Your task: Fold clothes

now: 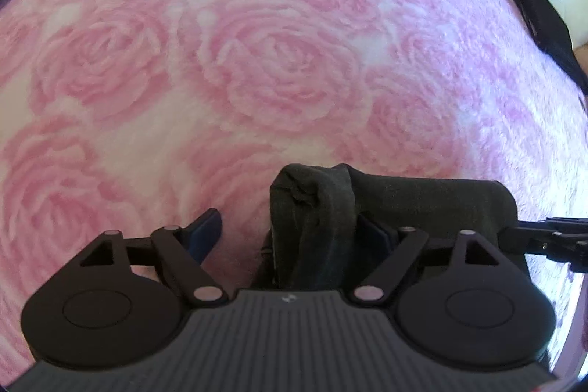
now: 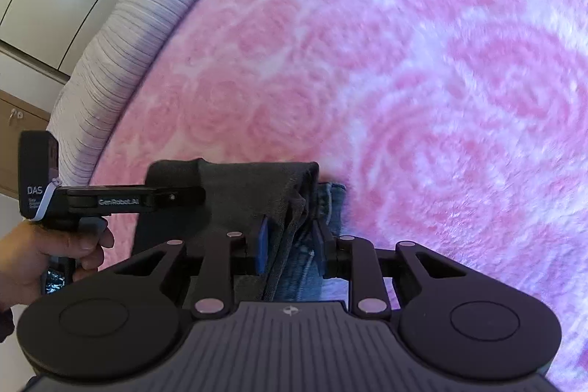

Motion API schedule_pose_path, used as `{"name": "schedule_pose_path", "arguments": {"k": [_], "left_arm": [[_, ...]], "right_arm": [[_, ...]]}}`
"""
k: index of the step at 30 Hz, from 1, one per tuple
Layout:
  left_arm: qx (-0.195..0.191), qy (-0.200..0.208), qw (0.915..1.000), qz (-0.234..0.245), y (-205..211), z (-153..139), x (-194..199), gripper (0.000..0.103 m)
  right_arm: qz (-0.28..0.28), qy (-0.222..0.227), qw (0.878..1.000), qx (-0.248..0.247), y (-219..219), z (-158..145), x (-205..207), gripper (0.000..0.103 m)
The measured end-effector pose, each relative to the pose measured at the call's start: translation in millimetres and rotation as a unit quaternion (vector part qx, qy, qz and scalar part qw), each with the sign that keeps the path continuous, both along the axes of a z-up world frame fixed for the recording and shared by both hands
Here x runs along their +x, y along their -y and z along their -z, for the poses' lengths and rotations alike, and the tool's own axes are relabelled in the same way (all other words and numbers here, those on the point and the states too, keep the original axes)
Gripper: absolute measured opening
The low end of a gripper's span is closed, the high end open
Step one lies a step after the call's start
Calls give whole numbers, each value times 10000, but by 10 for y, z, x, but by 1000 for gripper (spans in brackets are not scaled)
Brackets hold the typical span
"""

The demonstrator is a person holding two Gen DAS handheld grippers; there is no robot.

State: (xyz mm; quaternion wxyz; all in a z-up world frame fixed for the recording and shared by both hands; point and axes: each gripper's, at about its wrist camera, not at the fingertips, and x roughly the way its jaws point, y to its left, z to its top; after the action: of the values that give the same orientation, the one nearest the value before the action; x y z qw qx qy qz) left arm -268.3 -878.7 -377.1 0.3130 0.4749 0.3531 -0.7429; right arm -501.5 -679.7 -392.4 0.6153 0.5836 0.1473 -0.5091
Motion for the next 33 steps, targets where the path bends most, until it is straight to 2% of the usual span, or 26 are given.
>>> {"name": "schedule_pose_path", "arguments": {"k": [1,3,4,8,11,14,16,17,19,20,22,25,29,31,33], "left_arm": [[-14,-57,10000,-18,-20,-58,28,70],[-249,-105,9996,-10,-120,-302,120,53],[-400,-98,9992,-6,-178,-433,171,50],[-801,-138,9967,-43,-559,-922,458,50],[-823,-58,9960,350,-1041,-1114,607,50],[-561,266,9941,890,-1479,-928,655,50],[-451,625,9900,1185,-1631,-655,615,51],[-435,727,9883,1266,-1662,-511,579,54],[-413,904,9850,1411,-1709,-256,504,55],[-418,944,9839,1461,-1698,-229,462,56],[-450,1061,9804,1599,-1684,-286,399,56],[-700,1147,9760,1716,-1720,-498,426,50],[-953,754,9843,1278,-1748,-809,549,53],[-850,496,9899,1021,-1743,-764,578,54],[-708,616,9900,1053,-1752,-570,501,54]], "right_arm": [[-51,-17,10000,-3,6,13,-14,36],[-181,-120,9997,-107,-51,-110,-23,36],[-229,-221,9993,-198,-107,-215,-14,37],[-499,-713,9942,-640,-471,-691,126,33],[-995,-714,9876,-982,-890,-1011,388,33],[-1916,-539,9711,-1320,-1368,-1201,755,33],[-2418,-612,9596,-1298,-1621,-1123,979,28],[-2486,-805,9589,-1103,-1697,-985,1047,27],[-2368,-1176,9630,-519,-1771,-623,1113,25],[-2087,-1007,9724,-261,-1779,-439,1042,27],[-1610,-617,9850,-12,-1783,-261,885,43],[-1488,-315,9884,-46,-1789,-406,772,43],[-1100,-150,9932,-350,-1890,-675,585,41],[-791,38,9961,-394,-1866,-659,504,43],[-489,255,9976,-410,-1769,-555,464,43]]}}
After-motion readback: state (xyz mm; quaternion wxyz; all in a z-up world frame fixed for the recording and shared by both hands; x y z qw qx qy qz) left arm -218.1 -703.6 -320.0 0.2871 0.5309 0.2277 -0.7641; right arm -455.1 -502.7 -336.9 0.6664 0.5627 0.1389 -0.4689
